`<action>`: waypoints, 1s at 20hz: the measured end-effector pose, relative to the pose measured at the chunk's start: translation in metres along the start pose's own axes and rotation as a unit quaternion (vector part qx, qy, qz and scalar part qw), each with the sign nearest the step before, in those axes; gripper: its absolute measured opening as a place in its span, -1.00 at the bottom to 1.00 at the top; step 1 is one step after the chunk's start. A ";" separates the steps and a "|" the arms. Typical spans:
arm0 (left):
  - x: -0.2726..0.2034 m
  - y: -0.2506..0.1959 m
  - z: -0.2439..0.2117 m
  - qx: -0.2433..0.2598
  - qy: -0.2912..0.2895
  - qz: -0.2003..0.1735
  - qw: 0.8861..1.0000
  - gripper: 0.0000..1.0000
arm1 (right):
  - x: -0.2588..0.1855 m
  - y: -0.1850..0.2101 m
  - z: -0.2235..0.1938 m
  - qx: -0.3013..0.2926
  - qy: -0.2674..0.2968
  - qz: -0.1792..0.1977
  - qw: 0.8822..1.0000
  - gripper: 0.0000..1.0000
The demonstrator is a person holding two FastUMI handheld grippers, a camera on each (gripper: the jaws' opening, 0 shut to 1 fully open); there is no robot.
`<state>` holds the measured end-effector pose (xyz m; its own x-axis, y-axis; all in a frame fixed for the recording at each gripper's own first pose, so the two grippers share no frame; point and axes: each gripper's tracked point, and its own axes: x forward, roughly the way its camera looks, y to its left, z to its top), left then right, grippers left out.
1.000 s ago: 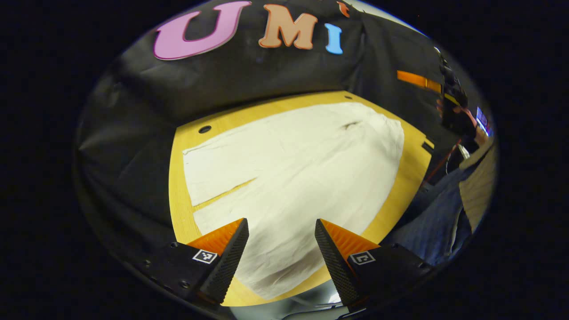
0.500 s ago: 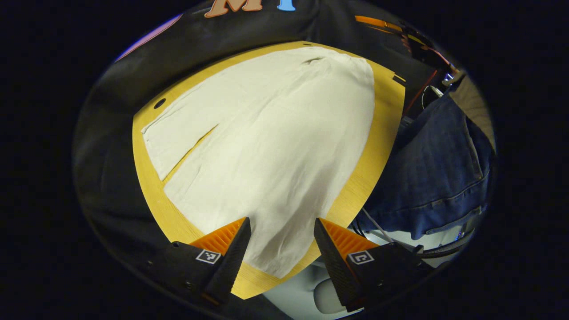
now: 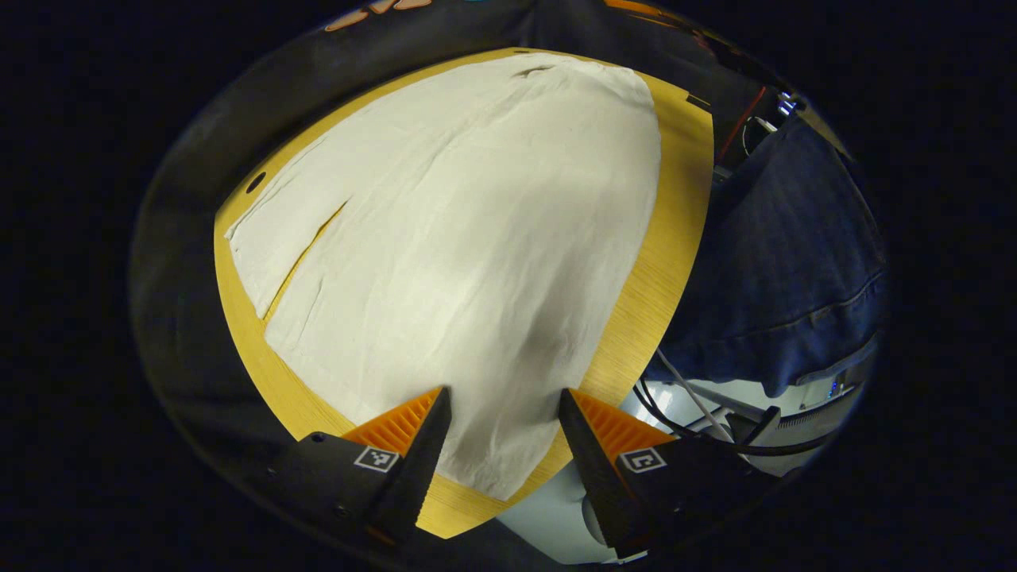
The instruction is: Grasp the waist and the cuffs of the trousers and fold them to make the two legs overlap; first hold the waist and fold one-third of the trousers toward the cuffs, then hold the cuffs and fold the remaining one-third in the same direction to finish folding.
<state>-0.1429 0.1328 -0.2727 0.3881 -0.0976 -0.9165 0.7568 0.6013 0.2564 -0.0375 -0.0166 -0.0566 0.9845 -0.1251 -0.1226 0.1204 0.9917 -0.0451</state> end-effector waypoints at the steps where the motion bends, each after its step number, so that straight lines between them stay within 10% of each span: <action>1: 0.002 0.001 0.000 0.000 0.003 -0.002 1.000 0.70 | 0.000 -0.003 -0.001 -0.001 0.001 -0.001 1.000 0.91; 9: 0.005 0.004 0.003 0.019 0.027 -0.008 0.999 0.59 | 0.015 -0.001 -0.016 -0.022 0.025 0.034 0.999 0.83; 14: 0.008 0.016 0.015 0.020 0.026 0.014 0.999 -0.63 | 0.022 0.005 -0.035 -0.071 0.058 0.091 0.992 0.94; 20: 0.012 0.016 0.015 0.004 0.044 0.031 0.999 -0.98 | 0.029 -0.002 -0.084 -0.132 0.113 0.163 0.971 0.97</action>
<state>-0.1183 0.1298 -0.2749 0.3871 0.0096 -0.9220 0.7374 0.5970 0.3159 -0.0195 -0.0250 -0.1438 0.9086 0.1608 -0.3855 -0.2587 0.9413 -0.2170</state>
